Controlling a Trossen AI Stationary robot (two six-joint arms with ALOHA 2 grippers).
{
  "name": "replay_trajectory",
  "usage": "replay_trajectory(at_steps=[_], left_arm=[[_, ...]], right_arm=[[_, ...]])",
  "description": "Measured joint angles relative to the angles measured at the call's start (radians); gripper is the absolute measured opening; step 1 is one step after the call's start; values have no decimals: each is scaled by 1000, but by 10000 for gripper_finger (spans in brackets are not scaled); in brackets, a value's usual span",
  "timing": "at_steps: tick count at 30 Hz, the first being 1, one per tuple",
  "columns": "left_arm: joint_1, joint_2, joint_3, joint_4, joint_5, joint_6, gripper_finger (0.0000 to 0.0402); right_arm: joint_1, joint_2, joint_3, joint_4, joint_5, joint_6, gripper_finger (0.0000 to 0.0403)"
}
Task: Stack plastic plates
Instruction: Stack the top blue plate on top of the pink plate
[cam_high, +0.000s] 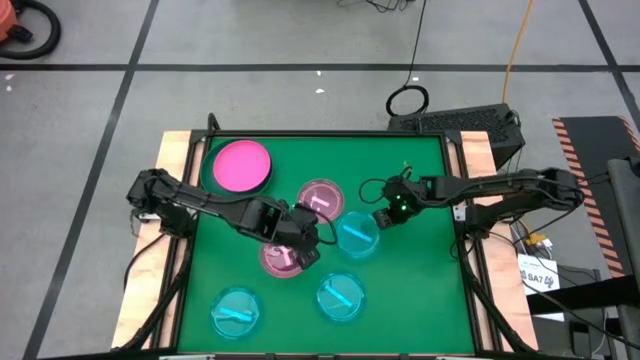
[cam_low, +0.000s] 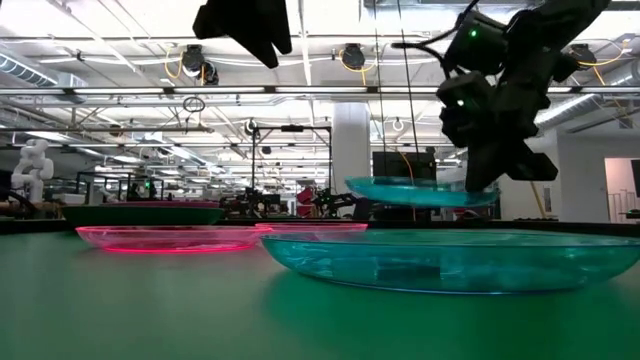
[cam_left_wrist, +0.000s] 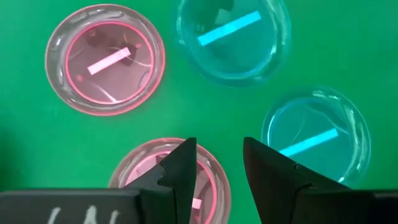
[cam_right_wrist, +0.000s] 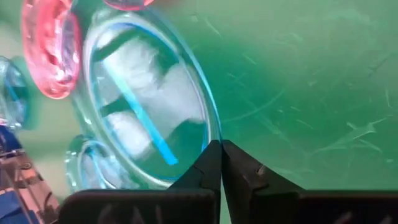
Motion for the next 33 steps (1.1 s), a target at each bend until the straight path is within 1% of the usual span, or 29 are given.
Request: replay_trajectory(at_steps=[4,7,9,12,16,18,21,24,26,29,33], left_arm=[[41,0,0,-4,4,-26,136],[90,-6,2,-8,48,-29,137],[129,-12,5,-3,90,-26,145],[183,-36,5,1,142,-1,177],[248,-63,5,5,143,45,232],[275,-65,5,7,143,66,254],[302,-66,5,12,141,116,270],[326,-52,5,69,213,157,273],[341,-47,5,80,261,135,273],[372,-51,5,85,312,58,273],[411,-49,5,79,337,-39,273]], right_arm=[[0,-39,0,-10,1,8,1],[0,-64,0,-21,1,7,1],[0,-81,0,-21,-1,8,1],[0,-111,0,-20,-2,23,1],[0,-143,2,-13,0,53,0],[0,-153,2,-12,3,63,0],[0,-158,2,6,5,91,0],[0,-160,2,55,25,118,0],[0,-162,2,86,32,131,0],[0,-163,2,122,60,144,0],[0,-162,2,123,86,144,0]])
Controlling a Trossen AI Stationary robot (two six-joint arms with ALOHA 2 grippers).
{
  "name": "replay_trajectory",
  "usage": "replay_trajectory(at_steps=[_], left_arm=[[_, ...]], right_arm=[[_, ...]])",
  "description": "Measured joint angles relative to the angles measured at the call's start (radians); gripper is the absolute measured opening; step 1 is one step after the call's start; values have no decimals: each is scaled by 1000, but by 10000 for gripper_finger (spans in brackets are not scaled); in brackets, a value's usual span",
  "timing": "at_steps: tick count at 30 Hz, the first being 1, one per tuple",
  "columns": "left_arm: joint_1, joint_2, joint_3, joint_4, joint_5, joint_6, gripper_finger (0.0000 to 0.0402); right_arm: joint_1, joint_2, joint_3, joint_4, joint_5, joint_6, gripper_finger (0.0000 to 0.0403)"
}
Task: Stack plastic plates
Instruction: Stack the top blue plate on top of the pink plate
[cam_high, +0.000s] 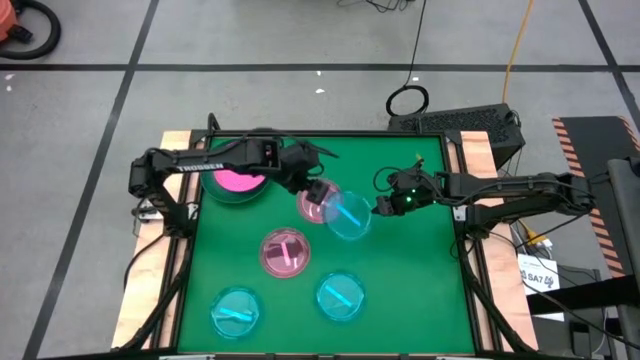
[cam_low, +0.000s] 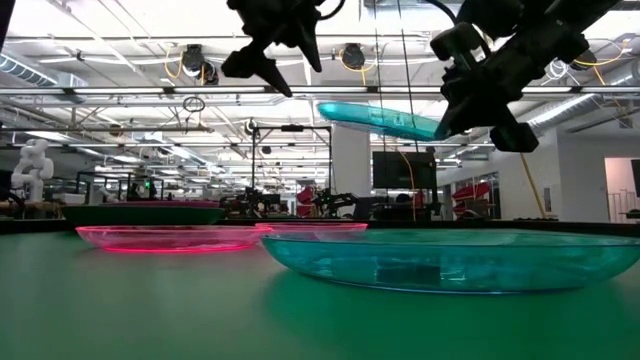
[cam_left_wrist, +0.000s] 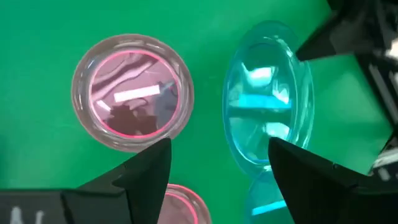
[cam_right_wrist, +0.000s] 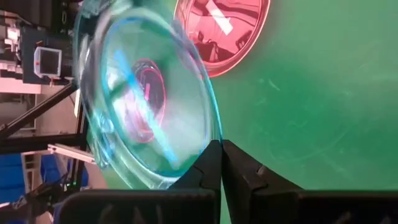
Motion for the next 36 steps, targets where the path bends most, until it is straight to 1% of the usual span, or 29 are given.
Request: replay_trajectory(at_steps=[6,9,11,14,16,23,26,29,33,36], left_arm=[[22,13,0,16,45,-89,273],[18,20,-1,48,51,-97,273],[7,34,2,100,53,-106,273],[-5,58,-1,112,50,-118,273],[-15,74,-1,152,46,-121,273],[-39,103,-2,178,38,-123,271],[-42,108,0,188,33,-128,245],[-43,111,-1,185,22,-135,200],[-43,110,-1,183,-38,-161,136],[-43,110,-1,184,-60,-176,99]], right_arm=[[0,0,0,0,23,-2,0],[0,0,0,3,24,-5,0],[0,0,0,6,28,-8,0],[0,0,0,28,48,-12,0],[0,0,0,44,50,-13,0],[0,0,0,45,50,-46,0],[0,0,0,50,54,-59,0],[0,0,0,49,76,-64,0],[0,0,0,46,77,-79,0],[0,0,0,43,78,-83,0]])
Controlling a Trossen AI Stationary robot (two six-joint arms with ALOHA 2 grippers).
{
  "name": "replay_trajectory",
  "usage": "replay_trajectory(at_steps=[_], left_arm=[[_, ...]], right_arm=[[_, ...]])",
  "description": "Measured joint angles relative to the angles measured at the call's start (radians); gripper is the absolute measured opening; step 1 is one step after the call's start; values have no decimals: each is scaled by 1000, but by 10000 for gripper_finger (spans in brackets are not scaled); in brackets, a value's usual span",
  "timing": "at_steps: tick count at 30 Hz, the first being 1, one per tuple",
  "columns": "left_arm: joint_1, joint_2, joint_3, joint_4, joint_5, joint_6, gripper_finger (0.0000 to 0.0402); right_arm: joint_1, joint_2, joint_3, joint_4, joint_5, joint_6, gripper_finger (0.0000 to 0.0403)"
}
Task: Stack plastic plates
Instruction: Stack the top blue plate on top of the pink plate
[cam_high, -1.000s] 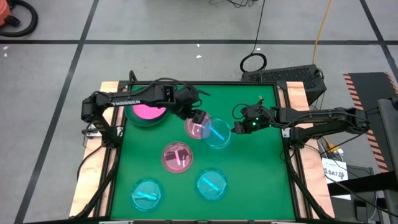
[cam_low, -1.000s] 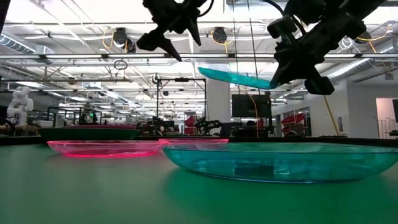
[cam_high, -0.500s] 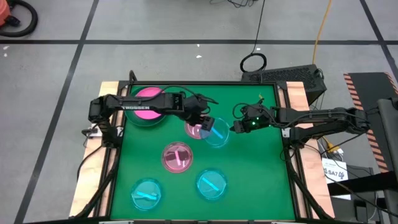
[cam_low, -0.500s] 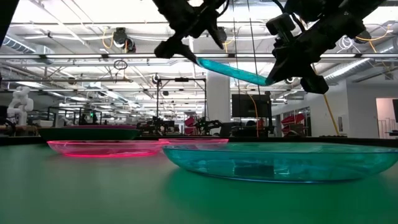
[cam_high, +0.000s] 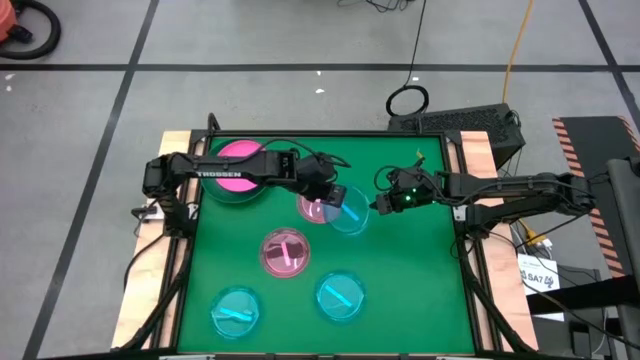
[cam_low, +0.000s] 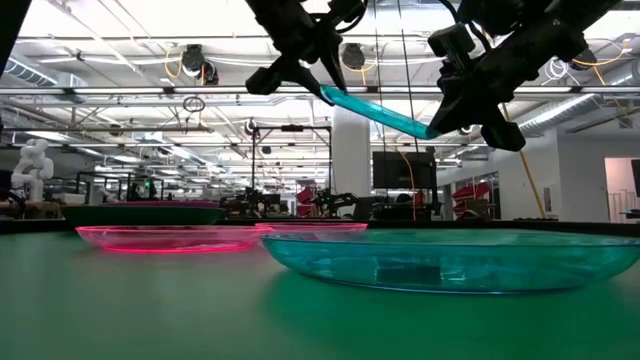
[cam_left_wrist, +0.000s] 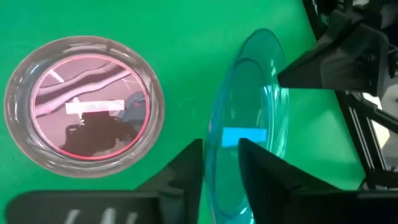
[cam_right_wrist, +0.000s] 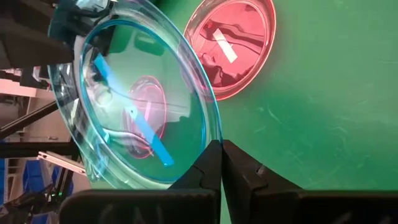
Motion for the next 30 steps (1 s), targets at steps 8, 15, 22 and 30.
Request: replay_trajectory(at_steps=[8,15,22,30], left_arm=[[0,0,0,-1,0,13,21],[2,0,0,2,-1,15,7],[5,0,0,-12,-1,56,5],[62,-7,0,-112,50,152,5]], right_arm=[[0,0,0,-2,12,-8,2],[0,0,0,-6,43,-4,25],[-12,-22,0,-23,36,32,104],[-51,-53,0,-71,0,6,205]])
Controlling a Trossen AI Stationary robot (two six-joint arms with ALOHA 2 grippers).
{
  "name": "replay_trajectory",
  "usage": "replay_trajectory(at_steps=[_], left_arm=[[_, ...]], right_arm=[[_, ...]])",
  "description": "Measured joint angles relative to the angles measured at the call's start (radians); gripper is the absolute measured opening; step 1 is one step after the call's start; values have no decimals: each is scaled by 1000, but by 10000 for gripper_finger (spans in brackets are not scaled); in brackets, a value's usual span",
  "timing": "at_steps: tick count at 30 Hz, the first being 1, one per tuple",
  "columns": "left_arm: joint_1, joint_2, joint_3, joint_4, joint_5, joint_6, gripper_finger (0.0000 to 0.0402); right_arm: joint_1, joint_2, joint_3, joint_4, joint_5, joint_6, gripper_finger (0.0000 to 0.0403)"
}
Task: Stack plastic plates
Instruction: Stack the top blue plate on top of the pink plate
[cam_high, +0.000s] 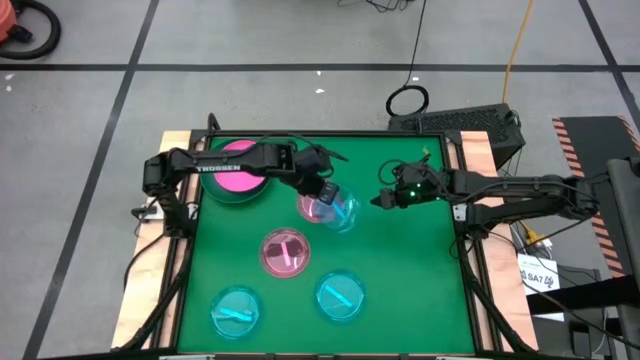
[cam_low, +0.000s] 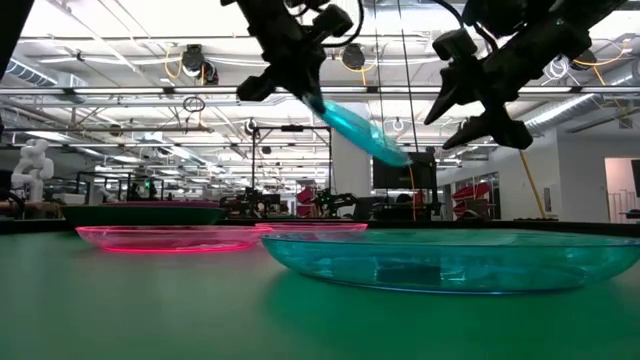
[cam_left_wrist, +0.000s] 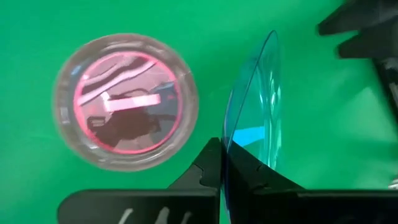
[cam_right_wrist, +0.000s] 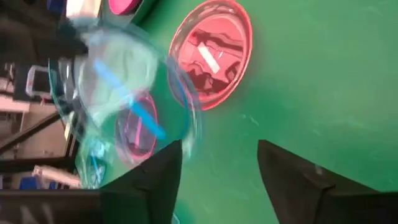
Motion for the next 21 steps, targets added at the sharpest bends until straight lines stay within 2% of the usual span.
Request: replay_trajectory(at_steps=[4,9,21], left_arm=[[51,-27,0,-42,30,64,4],[132,-76,0,-97,34,179,4],[362,-162,0,-396,51,419,4]], right_arm=[[-12,-5,0,-7,-62,-57,222],[-12,-6,0,-5,-111,-81,220],[-16,-6,0,-4,-114,-88,215]])
